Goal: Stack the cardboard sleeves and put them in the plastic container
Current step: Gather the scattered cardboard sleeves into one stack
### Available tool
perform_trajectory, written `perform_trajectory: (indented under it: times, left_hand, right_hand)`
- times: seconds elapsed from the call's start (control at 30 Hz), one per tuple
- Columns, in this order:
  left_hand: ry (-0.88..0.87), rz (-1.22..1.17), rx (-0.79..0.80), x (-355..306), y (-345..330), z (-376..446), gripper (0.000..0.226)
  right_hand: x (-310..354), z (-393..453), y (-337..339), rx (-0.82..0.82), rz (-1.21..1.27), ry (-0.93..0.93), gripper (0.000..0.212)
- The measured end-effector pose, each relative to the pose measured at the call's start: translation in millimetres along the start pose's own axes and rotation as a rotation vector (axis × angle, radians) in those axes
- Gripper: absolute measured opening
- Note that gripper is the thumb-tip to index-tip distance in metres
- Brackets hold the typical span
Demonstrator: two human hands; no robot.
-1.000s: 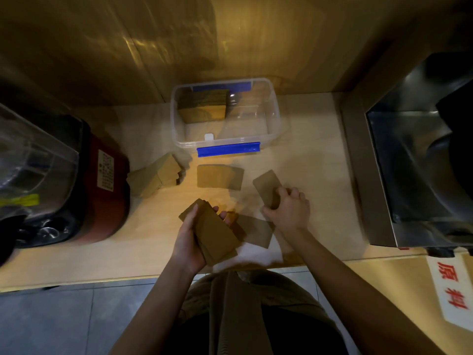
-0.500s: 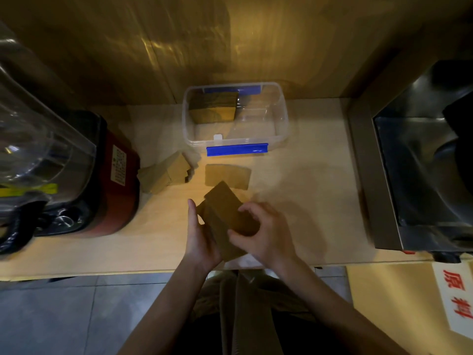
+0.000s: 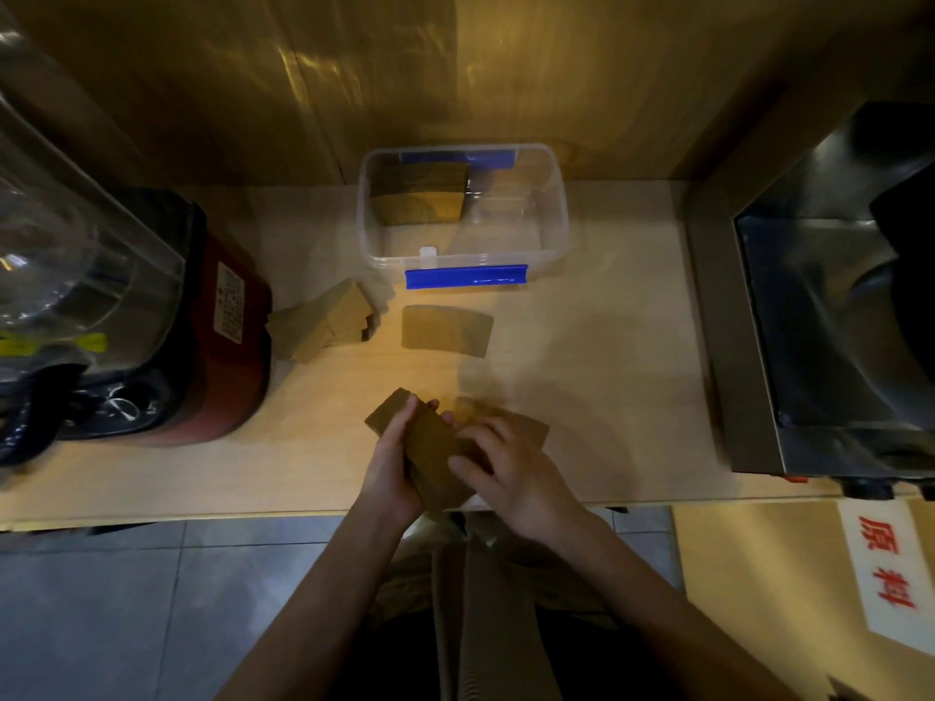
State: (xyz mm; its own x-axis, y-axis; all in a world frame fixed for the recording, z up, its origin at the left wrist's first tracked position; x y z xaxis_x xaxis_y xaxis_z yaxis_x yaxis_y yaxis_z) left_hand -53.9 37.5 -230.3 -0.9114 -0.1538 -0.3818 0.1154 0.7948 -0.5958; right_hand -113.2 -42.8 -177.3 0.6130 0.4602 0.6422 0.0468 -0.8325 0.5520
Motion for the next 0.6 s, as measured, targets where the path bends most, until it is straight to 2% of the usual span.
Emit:
perform_trajectory:
  times: [0.1,0.17,0.3,0.43,0.6]
  left_hand:
    - [0.006,-0.065,-0.092,0,14,-1,0.030]
    - [0.006,-0.092,-0.139,-2,21,-3,0.032]
    - [0.018,-0.103,-0.167,-2,33,-7,0.037]
    - [0.027,-0.128,-0.152,-3,34,-9,0.040]
    - [0.036,-0.112,-0.117,-11,30,-5,0.045]
  right_hand:
    - [-20,5,9,-0.170,-0.050,0.025,0.030]
    - [-38,10,7,-0.220,-0.210,0.019,0.038]
    - [-65,18,-8,-0.171,-0.469,-0.023,0.060]
    - [-71,23,-4,-0.179,-0.526,-0.005,0.054]
    - [-64,38,12,-0.109,-0.512,0.035,0.049]
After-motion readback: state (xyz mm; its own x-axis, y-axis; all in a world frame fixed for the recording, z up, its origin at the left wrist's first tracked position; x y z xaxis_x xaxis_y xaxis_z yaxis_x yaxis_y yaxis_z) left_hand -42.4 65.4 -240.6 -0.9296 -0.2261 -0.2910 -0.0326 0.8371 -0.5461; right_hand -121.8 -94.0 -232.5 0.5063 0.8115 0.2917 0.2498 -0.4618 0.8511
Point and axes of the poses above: each hand's wrist, its own z-axis towards the middle knuckle, its own y-axis out of the back of the hand, x = y × z, the point moved 8 cm from there along z, towards the middle knuckle, and after that the axes turned 5 degrees about -y, right-handed, at the moved point
